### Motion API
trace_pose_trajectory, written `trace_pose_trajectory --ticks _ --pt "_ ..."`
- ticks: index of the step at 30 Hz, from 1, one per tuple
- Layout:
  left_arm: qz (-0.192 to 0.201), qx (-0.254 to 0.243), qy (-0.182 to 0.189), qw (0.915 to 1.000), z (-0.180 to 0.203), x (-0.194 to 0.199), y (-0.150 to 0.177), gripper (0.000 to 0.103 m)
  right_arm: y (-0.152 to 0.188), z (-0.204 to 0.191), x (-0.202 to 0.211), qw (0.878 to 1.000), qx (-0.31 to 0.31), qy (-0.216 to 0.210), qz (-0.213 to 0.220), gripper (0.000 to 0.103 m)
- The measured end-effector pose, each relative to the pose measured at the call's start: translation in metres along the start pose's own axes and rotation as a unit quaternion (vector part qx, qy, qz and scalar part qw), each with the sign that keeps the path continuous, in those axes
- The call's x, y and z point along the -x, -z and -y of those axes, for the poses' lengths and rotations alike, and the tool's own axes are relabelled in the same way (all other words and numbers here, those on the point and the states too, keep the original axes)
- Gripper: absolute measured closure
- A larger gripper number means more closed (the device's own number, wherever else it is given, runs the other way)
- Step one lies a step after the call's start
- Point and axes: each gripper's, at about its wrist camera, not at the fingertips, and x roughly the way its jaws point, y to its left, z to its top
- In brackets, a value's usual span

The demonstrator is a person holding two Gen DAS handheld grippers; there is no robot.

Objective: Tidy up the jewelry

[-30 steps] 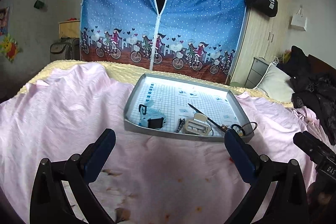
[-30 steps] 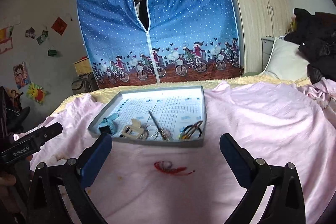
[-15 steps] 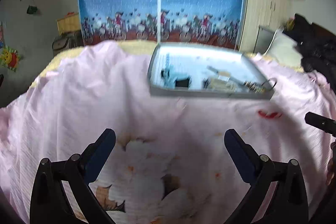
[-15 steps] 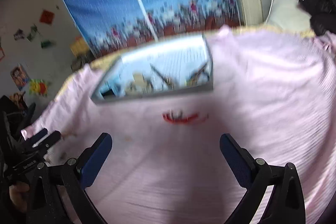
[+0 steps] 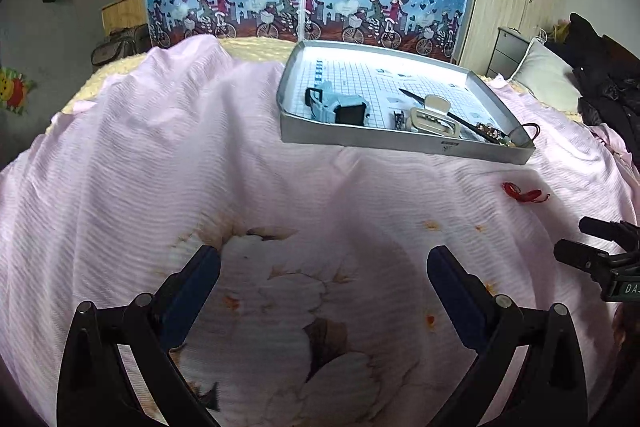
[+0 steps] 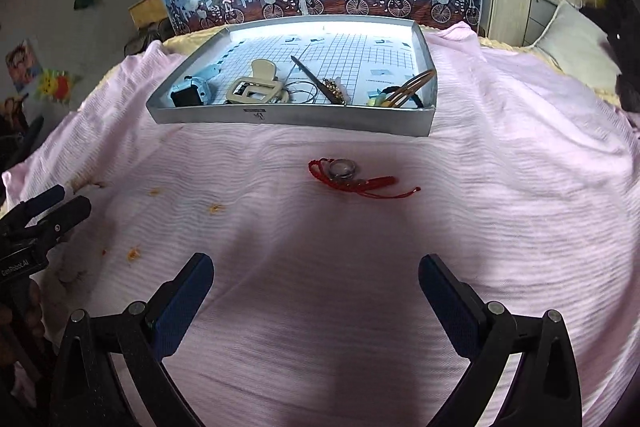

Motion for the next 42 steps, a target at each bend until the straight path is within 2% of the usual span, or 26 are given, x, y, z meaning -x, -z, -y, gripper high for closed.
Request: trace_pose_trajectory --ticks 5,11,15,18,23,25,27,31,37,38,42 --pt "-0.021 0.012 0.023 0.9994 0.010 -0.013 -0.010 0.001 -0.016 0.018 0.007 0.999 0.020 0.042 0.011 0.000" --pt "-0.029 0.006 0.055 0.9980 0.038 -0.030 -0.023 0.002 -0.034 0.065 -0.014 0.997 -0.012 0.073 -0.015 0.000" --pt "-0.047 -0.002 0.084 0.9954 0.063 -0.046 -0.032 0.002 -0.037 0.069 -0.026 0.993 0.030 0.113 -0.018 0.000" --pt "-0.051 -0.008 0.106 0.9931 0.079 -0.056 -0.043 0.004 -0.033 0.070 -0.030 0.996 0.035 0.074 -0.019 0.000" --pt "-0.062 -0.035 0.102 0.9923 0.096 -0.079 -0.053 0.012 -0.028 0.068 -0.036 0.999 0.029 0.011 -0.022 0.000" --pt "-0.065 -0.032 0.094 0.9929 0.094 -0.089 -0.055 0.012 -0.027 0.064 -0.039 0.999 0.034 -0.005 -0.022 0.010" --pt "-0.066 -0.022 0.089 0.9936 0.089 -0.093 -0.054 0.012 -0.028 0.058 -0.042 0.999 0.037 -0.016 -0.020 0.029" --pt "-0.074 0.013 0.087 0.9934 0.074 -0.101 -0.053 0.012 -0.033 0.052 -0.045 0.999 0.038 -0.036 -0.008 0.035" --pt "-0.068 0.007 0.093 0.9933 0.078 -0.097 -0.053 0.012 -0.038 0.069 -0.054 0.997 -0.026 -0.073 -0.023 0.066" --pt "-0.067 0.004 0.093 0.9934 0.081 -0.096 -0.053 0.012 -0.037 0.073 -0.054 0.997 -0.036 -0.071 -0.025 0.075" --pt "-0.063 -0.007 0.101 0.9928 0.088 -0.094 -0.051 0.012 -0.034 0.077 -0.058 0.996 -0.042 -0.065 -0.053 0.089"
